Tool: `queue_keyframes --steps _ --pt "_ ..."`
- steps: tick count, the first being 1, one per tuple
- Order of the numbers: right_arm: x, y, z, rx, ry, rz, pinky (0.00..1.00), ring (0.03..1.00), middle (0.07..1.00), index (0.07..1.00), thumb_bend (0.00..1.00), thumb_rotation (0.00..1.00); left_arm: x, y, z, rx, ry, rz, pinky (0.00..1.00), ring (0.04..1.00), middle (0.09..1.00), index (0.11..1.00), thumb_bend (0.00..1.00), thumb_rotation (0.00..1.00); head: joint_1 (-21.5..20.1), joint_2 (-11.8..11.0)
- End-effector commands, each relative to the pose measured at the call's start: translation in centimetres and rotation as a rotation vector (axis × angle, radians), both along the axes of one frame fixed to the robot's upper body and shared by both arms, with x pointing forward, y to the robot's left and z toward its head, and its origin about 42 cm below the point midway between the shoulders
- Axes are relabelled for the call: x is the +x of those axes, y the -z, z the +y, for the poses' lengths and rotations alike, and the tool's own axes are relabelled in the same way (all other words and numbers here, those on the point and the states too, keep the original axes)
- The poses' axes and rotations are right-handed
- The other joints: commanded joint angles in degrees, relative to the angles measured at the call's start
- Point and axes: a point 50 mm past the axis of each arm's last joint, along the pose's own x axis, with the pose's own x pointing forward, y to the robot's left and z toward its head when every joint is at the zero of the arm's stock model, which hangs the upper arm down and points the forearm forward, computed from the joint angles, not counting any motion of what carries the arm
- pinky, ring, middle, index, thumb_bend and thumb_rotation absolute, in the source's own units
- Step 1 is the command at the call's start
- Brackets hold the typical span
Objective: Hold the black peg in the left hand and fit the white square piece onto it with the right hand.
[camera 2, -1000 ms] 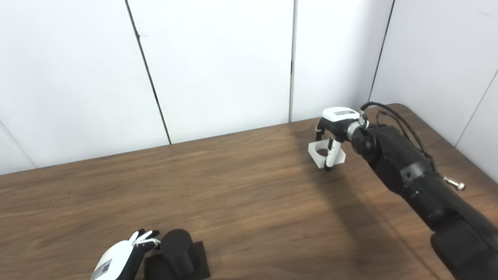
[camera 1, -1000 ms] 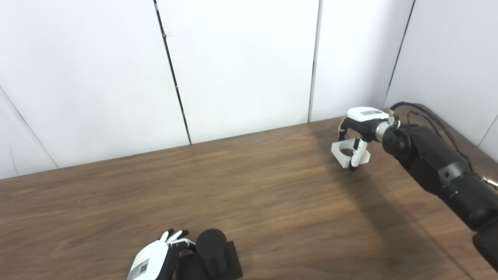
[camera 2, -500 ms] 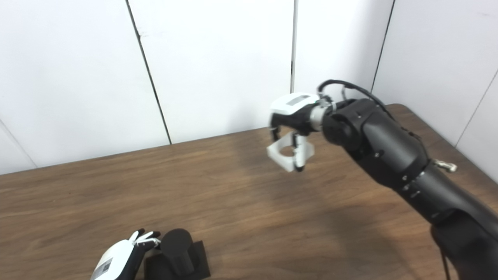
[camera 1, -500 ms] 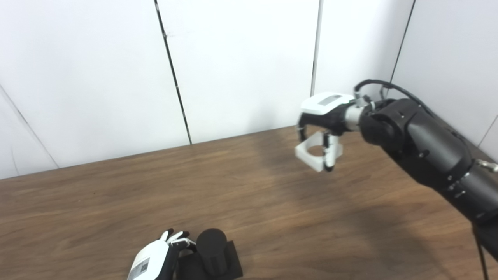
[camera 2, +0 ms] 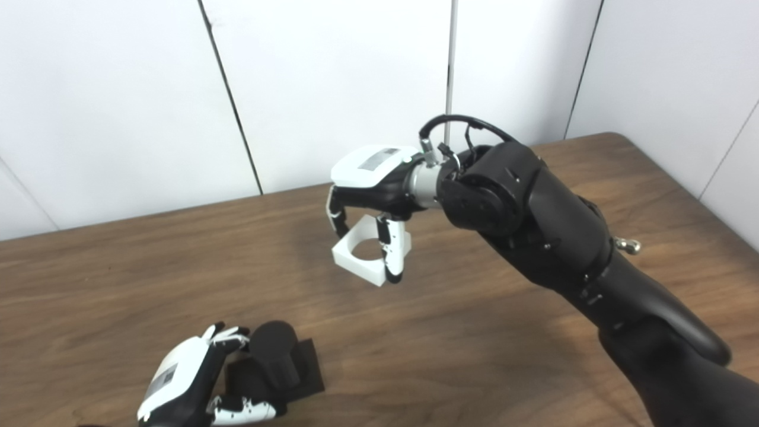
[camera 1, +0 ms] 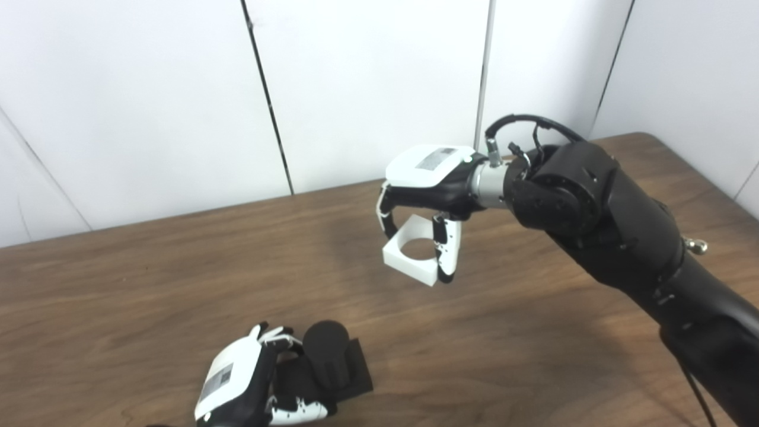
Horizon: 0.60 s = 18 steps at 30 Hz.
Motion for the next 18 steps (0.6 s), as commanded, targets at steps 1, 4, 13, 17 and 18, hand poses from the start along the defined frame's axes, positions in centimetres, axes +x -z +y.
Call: queue_keyframes --steps 1,4,13,17,18 --pt "-0.6 -3.1 0.6 0.034 -0.038 -0.102 1.00 0.895 0.759 0.481 0.53 0.14 0.0 0.3 -0.2 0.029 0.003 0.037 1.00 1.000 0.891 0.482 0.52 0.06 0.85 0.75" --pt "-1.0 -3.2 1.1 0.061 -0.072 -0.106 1.00 0.891 0.753 0.481 0.53 0.14 0.1 0.1 -0.6 0.029 0.004 0.037 1.00 1.000 0.891 0.482 0.52 0.06 3.37 1.99" --pt "-1.3 -3.9 1.2 0.077 -0.132 -0.127 1.00 0.885 0.748 0.481 0.52 0.14 0.3 -0.7 -2.4 0.031 -0.001 0.036 1.00 1.000 0.881 0.482 0.52 0.06 12.06 4.60" --pt "-1.1 -4.0 0.9 0.081 -0.140 -0.129 1.00 0.883 0.746 0.480 0.53 0.14 0.3 -0.9 -2.9 0.024 -0.009 0.038 1.00 1.000 0.884 0.481 0.52 0.05 14.27 5.20" --pt "-1.2 -4.1 0.8 0.085 -0.144 -0.131 1.00 0.880 0.744 0.480 0.53 0.14 0.3 -1.0 -3.0 0.023 -0.011 0.040 1.00 1.000 0.885 0.481 0.52 0.05 14.83 5.37"
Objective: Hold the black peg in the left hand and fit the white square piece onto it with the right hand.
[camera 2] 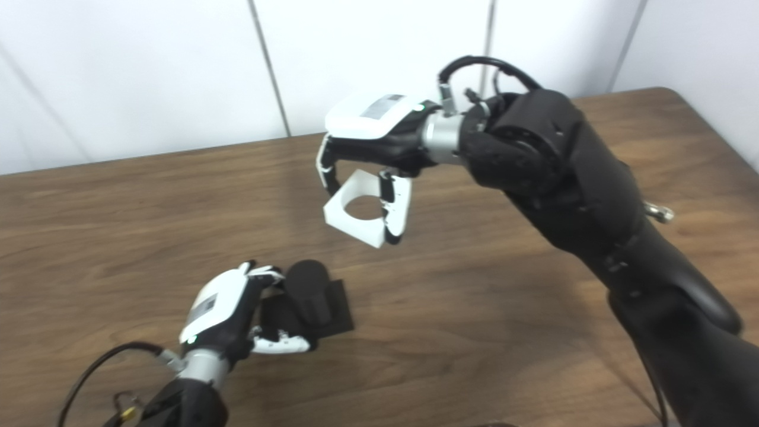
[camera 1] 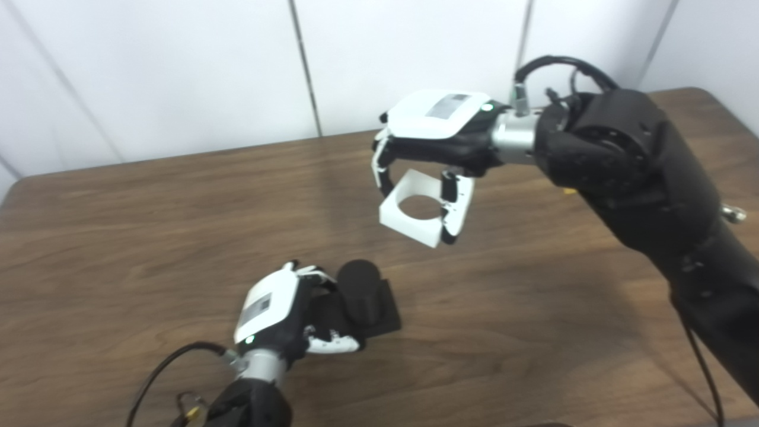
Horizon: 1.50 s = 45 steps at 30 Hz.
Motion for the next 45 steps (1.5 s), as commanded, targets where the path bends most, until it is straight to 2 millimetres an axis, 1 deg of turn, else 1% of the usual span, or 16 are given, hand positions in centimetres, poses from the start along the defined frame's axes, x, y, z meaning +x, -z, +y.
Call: queue_keyframes --steps 1,2,4,5,9,16,25,26,28,38,42,45 --pt "0.0 -2.8 -0.4 0.033 -0.024 -0.110 1.00 0.876 0.742 0.480 0.53 0.14 0.0 -0.2 -0.5 0.006 0.010 0.015 1.00 1.000 0.886 0.481 0.52 0.05 0.97 0.14" --pt "0.0 -2.9 -0.4 0.037 -0.028 -0.111 1.00 0.871 0.739 0.480 0.53 0.14 0.1 -0.2 -0.6 0.006 0.008 0.017 1.00 1.000 0.887 0.481 0.52 0.05 0.97 0.14" --pt "0.0 -3.0 -0.5 0.047 -0.036 -0.111 1.00 0.864 0.736 0.480 0.53 0.14 0.2 -0.3 -0.8 0.008 0.008 0.015 1.00 1.000 0.886 0.481 0.52 0.05 2.74 0.50" --pt "0.0 -3.0 -0.6 0.050 -0.038 -0.110 1.00 0.864 0.736 0.480 0.53 0.14 0.2 -0.3 -0.9 0.010 0.008 0.014 1.00 1.000 0.885 0.482 0.52 0.05 2.74 0.50" --pt "0.0 -2.9 -0.4 0.059 -0.060 -0.102 1.00 0.867 0.736 0.480 0.52 0.14 0.3 -0.3 -1.3 0.016 0.010 0.015 1.00 1.000 0.880 0.481 0.52 0.05 4.94 1.03" --pt "-0.2 -2.9 -0.1 0.073 -0.091 -0.094 1.00 0.862 0.736 0.480 0.52 0.14 0.4 -0.6 -1.7 0.010 0.004 0.012 1.00 1.000 0.877 0.481 0.52 0.05 6.89 2.00" --pt "-0.5 -2.3 0.5 0.066 -0.136 -0.076 1.00 0.856 0.729 0.480 0.52 0.13 0.4 -0.8 -2.1 0.021 0.001 0.017 1.00 1.000 0.874 0.480 0.52 0.05 6.80 2.63" --pt "-0.5 -2.2 0.6 0.061 -0.140 -0.072 1.00 0.855 0.727 0.480 0.52 0.13 0.4 -0.9 -2.1 0.020 0.001 0.018 1.00 1.000 0.876 0.481 0.52 0.05 5.93 2.81" --pt "-0.6 -2.0 0.8 0.051 -0.144 -0.065 1.00 0.858 0.728 0.481 0.52 0.13 0.4 -0.9 -2.1 0.015 0.002 0.017 1.00 1.000 0.881 0.481 0.52 0.05 5.86 2.94" --pt "0.1 1.2 1.9 0.033 -0.144 -0.001 1.00 0.875 0.750 0.481 0.52 0.14 0.1 -1.3 -2.1 0.012 0.010 0.014 1.00 1.000 0.873 0.481 0.52 0.05 5.26 3.16" --pt "0.2 1.8 2.3 0.041 -0.147 -0.014 1.00 0.873 0.748 0.481 0.52 0.13 0.1 -1.5 -1.9 0.003 0.007 0.018 1.00 1.000 0.873 0.481 0.52 0.05 4.72 3.23" --pt "0.1 1.8 2.6 0.049 -0.150 -0.021 1.00 0.872 0.747 0.481 0.52 0.13 0.1 -1.5 -1.9 0.007 0.010 0.020 1.00 1.000 0.875 0.481 0.52 0.05 4.34 3.44"
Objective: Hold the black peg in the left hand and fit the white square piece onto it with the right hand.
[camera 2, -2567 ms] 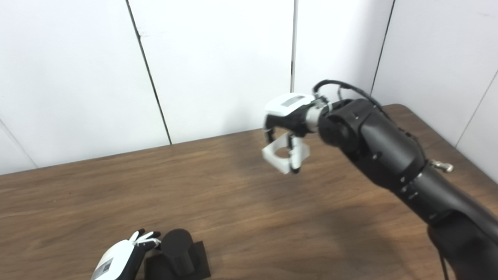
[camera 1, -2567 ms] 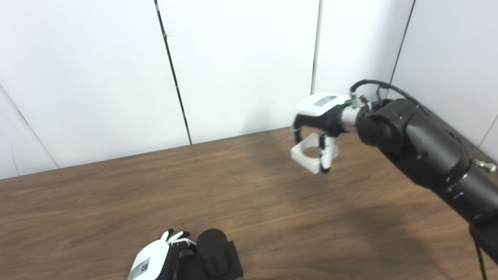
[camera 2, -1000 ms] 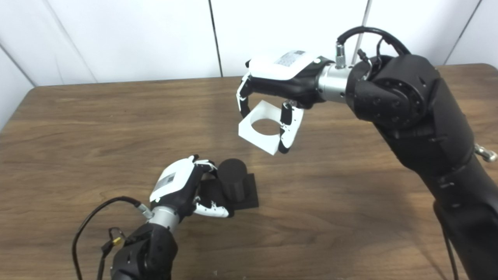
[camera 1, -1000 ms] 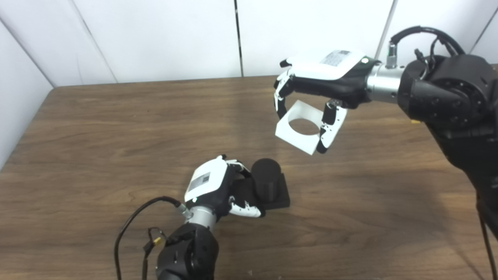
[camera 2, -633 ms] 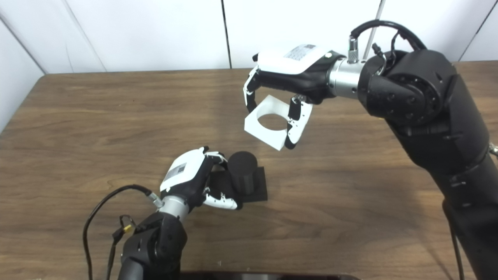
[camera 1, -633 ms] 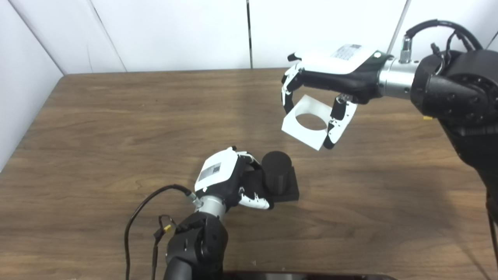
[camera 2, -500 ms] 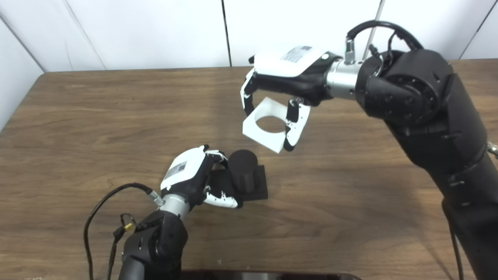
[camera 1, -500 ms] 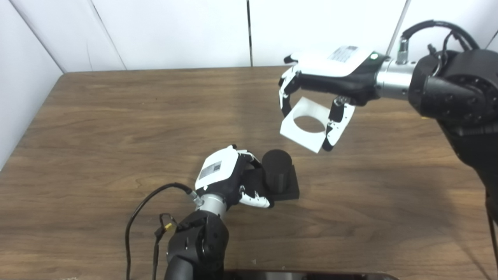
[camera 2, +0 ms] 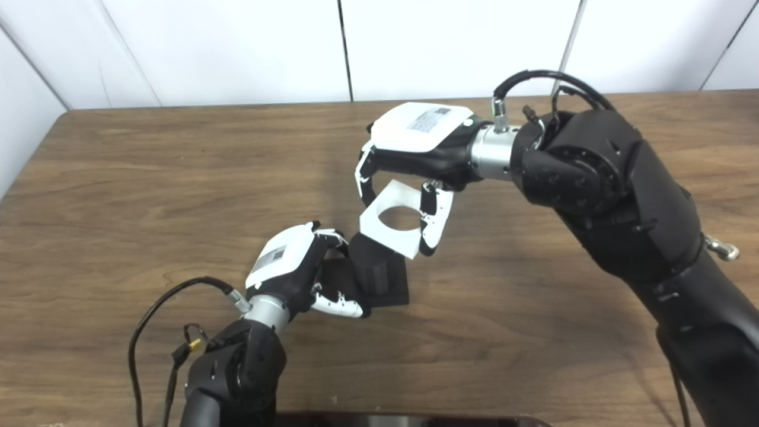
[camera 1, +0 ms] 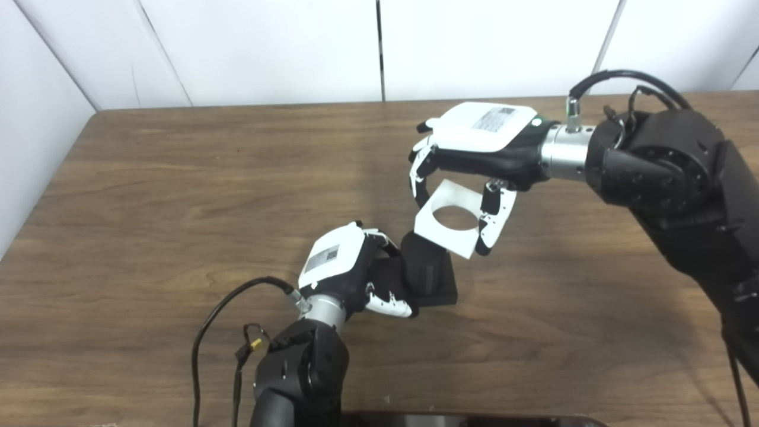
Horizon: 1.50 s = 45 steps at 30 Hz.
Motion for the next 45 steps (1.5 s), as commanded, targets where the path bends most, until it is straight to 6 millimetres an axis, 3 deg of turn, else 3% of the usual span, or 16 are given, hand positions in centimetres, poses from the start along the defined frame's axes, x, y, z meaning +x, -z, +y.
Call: queue_keyframes --steps 1,16,23,45 --pt "0.1 -1.7 0.6 0.047 -0.013 -0.078 1.00 0.873 0.747 0.481 0.52 0.13 -0.1 -0.8 -0.2 -0.008 0.014 -0.017 1.00 1.000 0.874 0.481 0.52 0.05 -0.06 0.01" --pt "-0.7 -2.5 2.3 0.049 -0.042 -0.078 1.00 0.894 0.754 0.481 0.52 0.13 -0.1 -0.8 -0.4 -0.005 0.013 -0.017 1.00 1.000 0.870 0.482 0.52 0.05 -0.15 0.13" --pt "-1.7 -1.5 2.5 0.038 -0.090 -0.068 1.00 0.885 0.746 0.481 0.52 0.13 -0.1 -0.9 -0.5 -0.007 0.010 -0.018 1.00 1.000 0.870 0.481 0.52 0.05 0.11 0.32" --pt "-2.0 1.1 2.3 0.015 -0.070 -0.001 1.00 0.896 0.753 0.481 0.52 0.13 0.0 -1.4 -0.7 -0.017 0.004 -0.020 1.00 1.000 0.871 0.481 0.52 0.05 0.35 1.19"
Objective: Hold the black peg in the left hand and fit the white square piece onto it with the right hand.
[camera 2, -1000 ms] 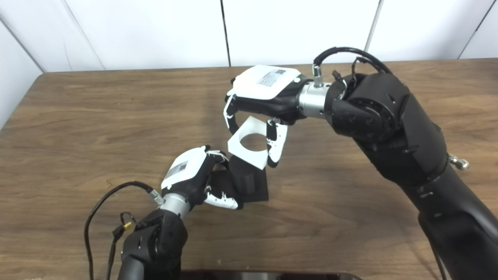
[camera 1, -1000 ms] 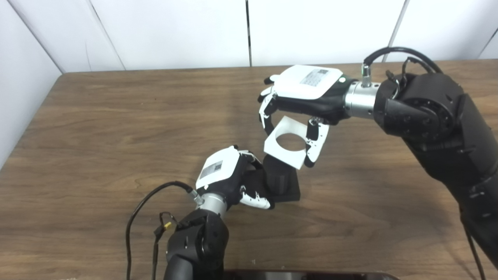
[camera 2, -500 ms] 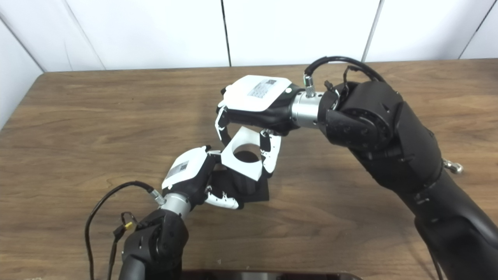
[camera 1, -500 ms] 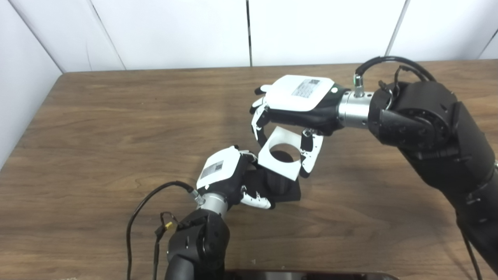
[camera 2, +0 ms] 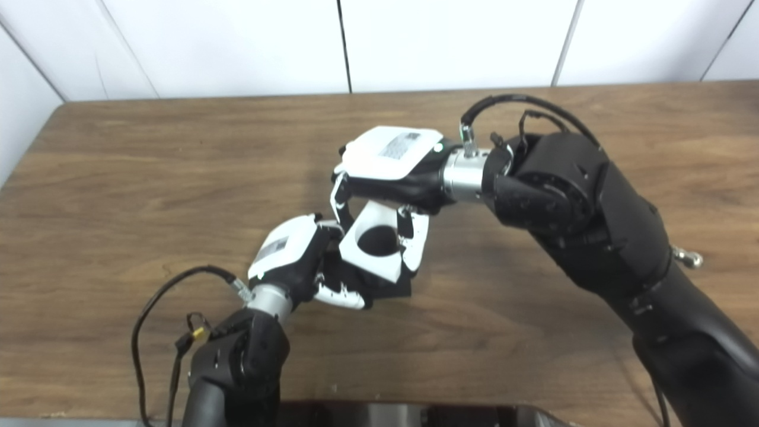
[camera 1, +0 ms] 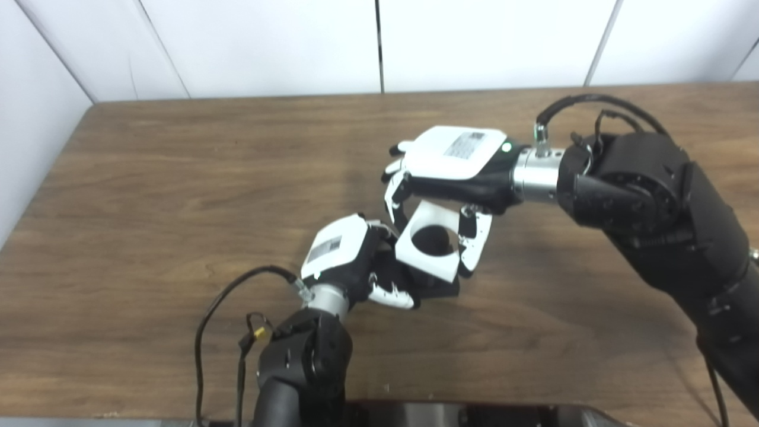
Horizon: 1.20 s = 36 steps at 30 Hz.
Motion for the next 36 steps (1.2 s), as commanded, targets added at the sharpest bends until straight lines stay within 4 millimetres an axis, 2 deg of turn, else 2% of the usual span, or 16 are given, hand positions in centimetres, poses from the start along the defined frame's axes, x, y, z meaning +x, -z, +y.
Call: queue_keyframes --steps 1,36 --pt "0.0 -0.9 0.1 0.018 -0.001 -0.042 1.00 0.898 0.756 0.481 0.52 0.14 0.0 -1.2 -0.3 -0.017 0.007 -0.035 1.00 1.000 0.871 0.481 0.52 0.05 -0.08 0.04" --pt "0.5 0.2 1.5 0.032 -0.006 -0.042 1.00 0.888 0.756 0.482 0.52 0.13 0.0 -1.2 -1.1 0.010 0.018 -0.027 1.00 1.000 0.878 0.482 0.52 0.05 0.43 -0.07"
